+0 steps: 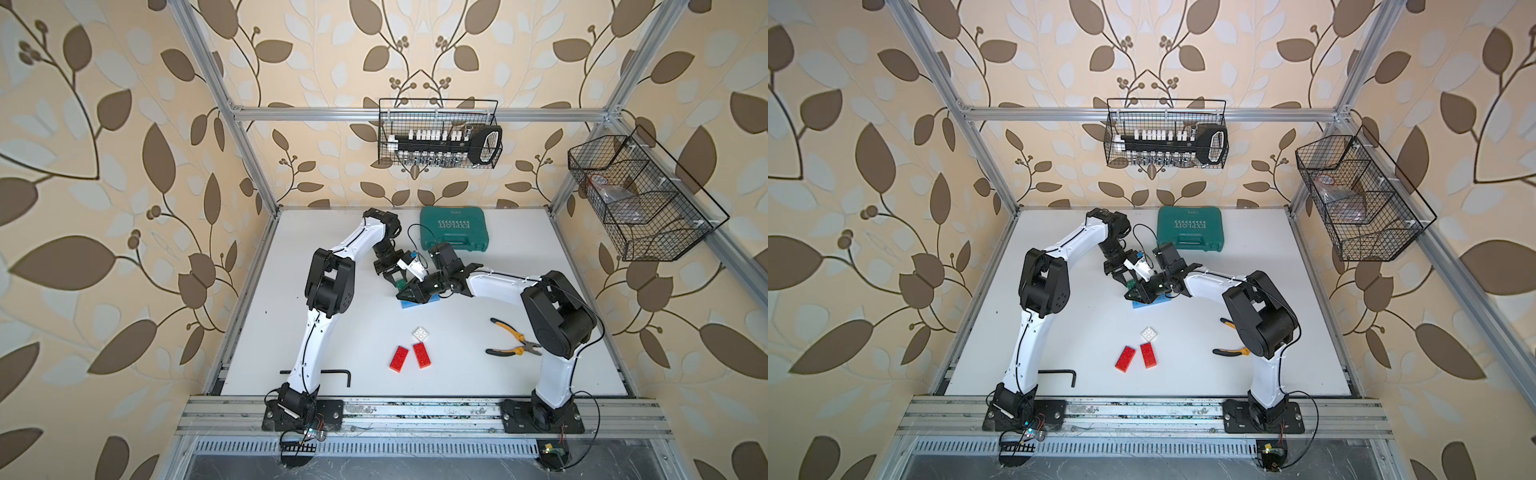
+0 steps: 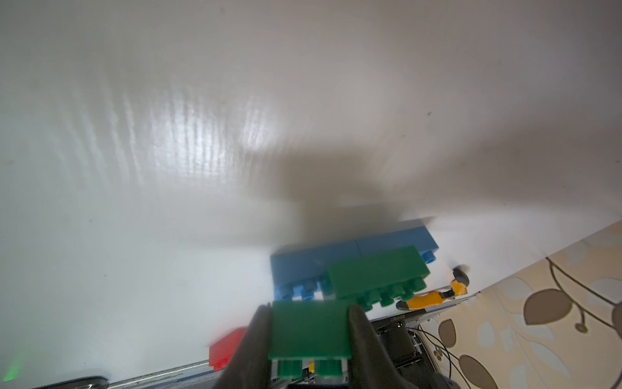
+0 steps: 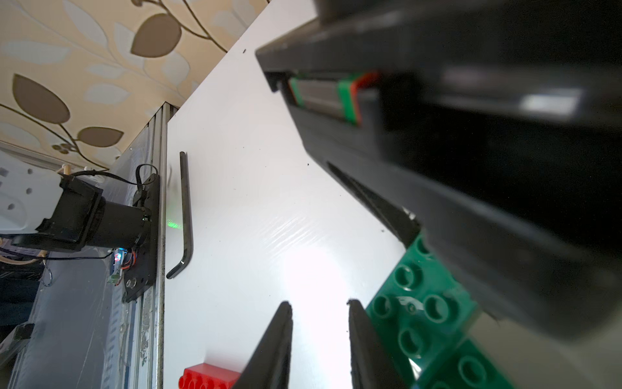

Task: Assemble a small pinwheel with lego
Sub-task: Assemble the lego brick with the lego brick.

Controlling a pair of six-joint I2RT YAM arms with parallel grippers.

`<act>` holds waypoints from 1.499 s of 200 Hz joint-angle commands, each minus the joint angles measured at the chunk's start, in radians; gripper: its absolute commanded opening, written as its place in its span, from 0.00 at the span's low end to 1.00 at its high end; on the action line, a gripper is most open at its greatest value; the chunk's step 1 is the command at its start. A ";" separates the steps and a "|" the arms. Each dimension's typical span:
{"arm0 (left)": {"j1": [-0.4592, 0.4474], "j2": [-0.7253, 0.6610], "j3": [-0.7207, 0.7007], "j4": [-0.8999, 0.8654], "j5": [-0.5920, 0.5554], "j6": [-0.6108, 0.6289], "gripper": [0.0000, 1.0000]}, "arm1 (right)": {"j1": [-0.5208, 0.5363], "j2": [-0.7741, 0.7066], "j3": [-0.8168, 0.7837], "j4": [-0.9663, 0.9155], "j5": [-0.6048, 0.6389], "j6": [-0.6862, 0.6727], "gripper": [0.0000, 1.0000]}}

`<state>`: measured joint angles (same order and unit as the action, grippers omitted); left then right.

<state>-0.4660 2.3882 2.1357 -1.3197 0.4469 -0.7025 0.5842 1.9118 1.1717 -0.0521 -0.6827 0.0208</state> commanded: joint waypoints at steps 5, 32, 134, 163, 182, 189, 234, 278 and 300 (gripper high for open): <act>-0.005 0.007 0.056 -0.046 -0.015 0.029 0.04 | 0.011 0.028 0.030 -0.031 0.025 -0.022 0.30; -0.005 0.025 0.083 -0.037 -0.019 0.028 0.04 | 0.010 0.035 0.032 -0.046 0.057 -0.025 0.29; -0.005 0.031 0.076 -0.098 -0.036 0.072 0.00 | -0.001 -0.027 0.000 0.013 -0.010 0.014 0.28; -0.014 0.075 0.127 -0.107 -0.031 0.071 0.00 | 0.002 0.009 0.038 -0.061 0.085 -0.020 0.28; -0.014 0.081 0.141 -0.108 -0.044 0.072 0.00 | 0.005 0.028 0.050 -0.085 0.112 -0.035 0.27; -0.014 0.079 0.142 -0.105 -0.048 0.071 0.00 | 0.009 0.034 0.054 -0.096 0.126 -0.046 0.27; -0.015 0.092 0.142 -0.101 -0.039 0.067 0.00 | 0.009 0.039 0.048 -0.077 0.178 -0.033 0.26; -0.021 0.103 0.145 -0.091 -0.032 0.063 0.00 | 0.005 0.035 0.029 -0.076 0.243 -0.041 0.26; -0.026 0.114 0.153 -0.090 -0.022 0.063 0.00 | -0.001 0.033 0.005 -0.060 0.253 -0.038 0.26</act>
<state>-0.4774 2.4878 2.2505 -1.3842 0.4213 -0.6533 0.5911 1.9259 1.1957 -0.1074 -0.4919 -0.0124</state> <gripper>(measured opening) 0.326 0.256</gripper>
